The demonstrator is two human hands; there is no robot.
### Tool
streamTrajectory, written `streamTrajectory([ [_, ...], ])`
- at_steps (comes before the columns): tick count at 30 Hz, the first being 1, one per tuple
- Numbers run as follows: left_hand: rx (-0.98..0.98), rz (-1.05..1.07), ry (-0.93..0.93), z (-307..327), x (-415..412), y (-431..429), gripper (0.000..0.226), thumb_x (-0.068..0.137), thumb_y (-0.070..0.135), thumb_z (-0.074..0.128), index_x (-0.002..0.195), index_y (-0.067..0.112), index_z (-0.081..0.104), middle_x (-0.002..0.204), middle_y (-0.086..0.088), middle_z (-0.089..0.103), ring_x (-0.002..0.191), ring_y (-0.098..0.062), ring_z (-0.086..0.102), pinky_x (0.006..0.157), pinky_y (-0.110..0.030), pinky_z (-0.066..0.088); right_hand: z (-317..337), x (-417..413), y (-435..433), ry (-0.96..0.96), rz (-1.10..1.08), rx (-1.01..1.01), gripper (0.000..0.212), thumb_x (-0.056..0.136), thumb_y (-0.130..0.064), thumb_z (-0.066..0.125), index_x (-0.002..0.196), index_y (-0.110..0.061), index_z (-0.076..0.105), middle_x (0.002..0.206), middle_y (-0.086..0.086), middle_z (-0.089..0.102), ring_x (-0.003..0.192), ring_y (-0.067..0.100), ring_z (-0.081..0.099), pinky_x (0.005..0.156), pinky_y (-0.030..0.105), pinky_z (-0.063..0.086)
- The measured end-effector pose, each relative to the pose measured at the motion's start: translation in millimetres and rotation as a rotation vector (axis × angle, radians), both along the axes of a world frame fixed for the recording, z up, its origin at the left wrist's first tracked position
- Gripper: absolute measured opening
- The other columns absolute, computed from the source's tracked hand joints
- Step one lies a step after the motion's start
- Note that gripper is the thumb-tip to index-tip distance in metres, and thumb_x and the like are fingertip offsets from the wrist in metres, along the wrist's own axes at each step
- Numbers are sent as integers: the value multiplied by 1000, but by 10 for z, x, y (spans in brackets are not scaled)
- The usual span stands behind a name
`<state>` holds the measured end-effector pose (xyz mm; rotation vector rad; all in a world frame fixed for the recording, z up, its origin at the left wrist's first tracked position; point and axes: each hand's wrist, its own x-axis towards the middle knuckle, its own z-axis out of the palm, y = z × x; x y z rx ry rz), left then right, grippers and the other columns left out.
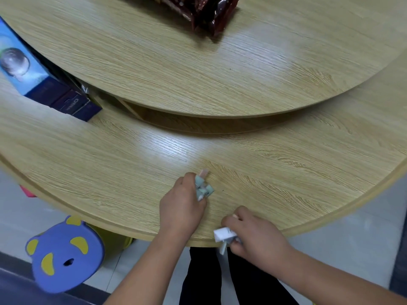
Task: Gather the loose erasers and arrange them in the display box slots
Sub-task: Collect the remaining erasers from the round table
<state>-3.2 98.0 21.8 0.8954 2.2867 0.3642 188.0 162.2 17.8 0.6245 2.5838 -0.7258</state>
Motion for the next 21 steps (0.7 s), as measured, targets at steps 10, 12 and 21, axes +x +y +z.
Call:
streamTrajectory([
  [10, 8, 0, 1, -6, 6, -11, 23, 83, 28, 64, 104, 26, 54, 100, 6, 62, 81, -18, 63, 68, -37, 53, -86, -22, 266, -2, -55, 67, 33, 76, -35, 70, 103, -32, 51, 96, -3, 52, 55, 13, 52, 39, 18, 25],
  [12, 6, 5, 0, -8, 10, -5, 24, 83, 28, 63, 105, 26, 54, 101, 6, 63, 82, -19, 63, 68, -38, 54, -68, -55, 348, -5, -99, 96, 32, 76, -34, 71, 104, -31, 56, 95, -3, 52, 50, 11, 42, 39, 16, 17],
  [21, 14, 16, -3, -42, 40, -8, 26, 82, 29, 64, 106, 26, 54, 102, 6, 62, 85, -19, 63, 69, -38, 54, -105, 33, 339, -19, -13, 43, 46, 76, -44, 76, 112, -28, 52, 104, 1, 50, 58, 17, 57, 41, 26, 40],
])
